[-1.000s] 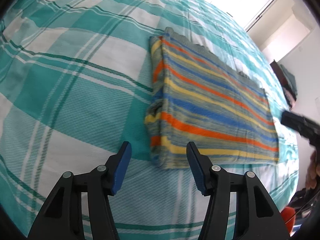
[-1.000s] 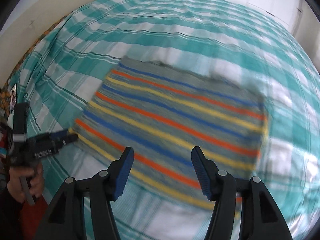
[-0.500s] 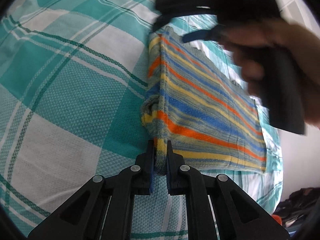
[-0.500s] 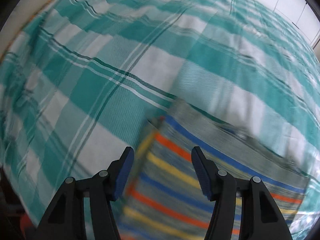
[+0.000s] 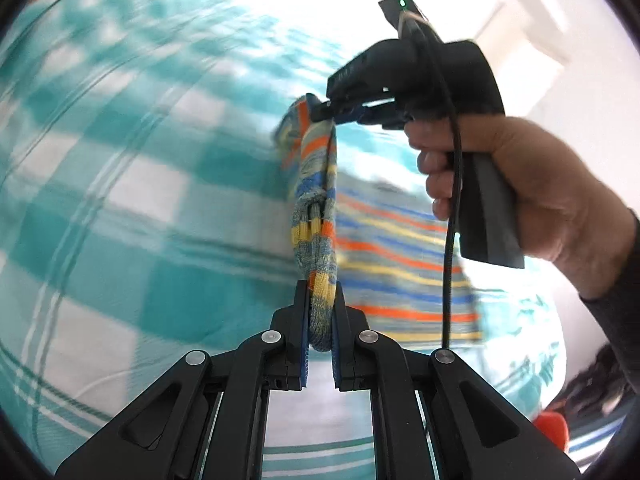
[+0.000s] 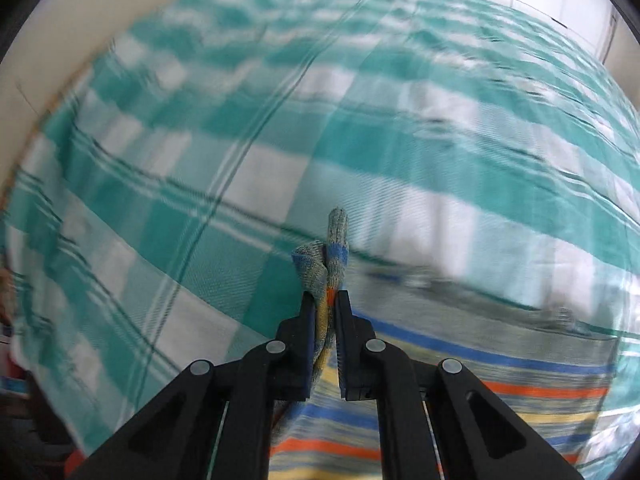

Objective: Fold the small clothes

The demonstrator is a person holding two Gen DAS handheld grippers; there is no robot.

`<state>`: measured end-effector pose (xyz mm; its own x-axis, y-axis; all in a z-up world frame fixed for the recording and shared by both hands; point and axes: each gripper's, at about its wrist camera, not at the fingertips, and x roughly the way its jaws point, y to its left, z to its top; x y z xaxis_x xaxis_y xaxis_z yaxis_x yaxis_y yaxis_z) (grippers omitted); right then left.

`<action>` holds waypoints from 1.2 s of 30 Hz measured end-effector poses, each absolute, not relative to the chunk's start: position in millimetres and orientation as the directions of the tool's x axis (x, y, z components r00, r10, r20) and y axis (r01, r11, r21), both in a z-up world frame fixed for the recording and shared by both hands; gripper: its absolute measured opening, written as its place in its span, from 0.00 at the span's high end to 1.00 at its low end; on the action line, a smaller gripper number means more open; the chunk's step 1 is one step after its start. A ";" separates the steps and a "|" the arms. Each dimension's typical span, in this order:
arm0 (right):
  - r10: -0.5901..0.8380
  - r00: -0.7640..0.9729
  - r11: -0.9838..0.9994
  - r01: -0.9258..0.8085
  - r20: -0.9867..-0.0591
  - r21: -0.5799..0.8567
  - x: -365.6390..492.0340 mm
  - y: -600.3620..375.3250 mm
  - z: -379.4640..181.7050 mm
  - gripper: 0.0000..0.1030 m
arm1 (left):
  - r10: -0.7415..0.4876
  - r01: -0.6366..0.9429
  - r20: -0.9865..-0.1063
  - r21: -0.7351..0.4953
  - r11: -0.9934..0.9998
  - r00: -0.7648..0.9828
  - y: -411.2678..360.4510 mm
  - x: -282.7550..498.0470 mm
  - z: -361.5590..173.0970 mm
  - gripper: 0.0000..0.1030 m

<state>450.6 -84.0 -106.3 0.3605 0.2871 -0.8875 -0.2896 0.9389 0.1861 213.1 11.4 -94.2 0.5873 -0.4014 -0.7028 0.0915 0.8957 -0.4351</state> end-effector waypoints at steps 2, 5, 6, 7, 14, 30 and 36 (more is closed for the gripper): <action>0.323 0.379 0.937 -0.258 -0.867 0.236 448.6 -126.8 -93.4 0.92 | -0.433 0.155 -0.698 -0.426 0.891 0.571 -18.8 218.4 -86.5 0.94; 0.330 0.412 0.941 -0.218 -0.850 0.259 442.6 -196.0 -84.5 0.92 | -0.468 0.251 -0.710 -0.396 0.883 0.526 -79.2 227.3 -87.9 0.94; 0.319 0.418 0.946 -0.203 -0.851 0.254 442.4 -222.2 -85.7 0.92 | -0.473 0.271 -0.716 -0.388 0.881 0.513 -92.8 228.5 -90.2 0.94; 0.311 0.423 0.949 -0.190 -0.851 0.252 440.2 -239.1 -88.9 0.92 | -0.479 0.299 -0.725 -0.375 0.877 0.495 -114.2 230.1 -94.6 0.94; 0.279 0.409 0.952 0.004 -0.869 0.307 418.5 -358.7 -158.5 0.92 | -0.449 0.395 -0.817 -0.301 0.868 0.363 -206.1 223.4 -153.7 0.94; 0.404 0.510 0.914 -0.188 -0.760 0.360 319.6 -373.7 -115.4 0.58 | -0.433 0.251 -0.743 -0.353 0.901 0.510 -108.6 221.6 -103.7 0.72; 0.405 0.273 0.901 -0.285 -0.873 0.328 277.6 -330.2 -182.5 0.87 | -0.303 0.312 -0.871 -0.186 0.932 0.387 -138.1 242.6 -160.3 0.91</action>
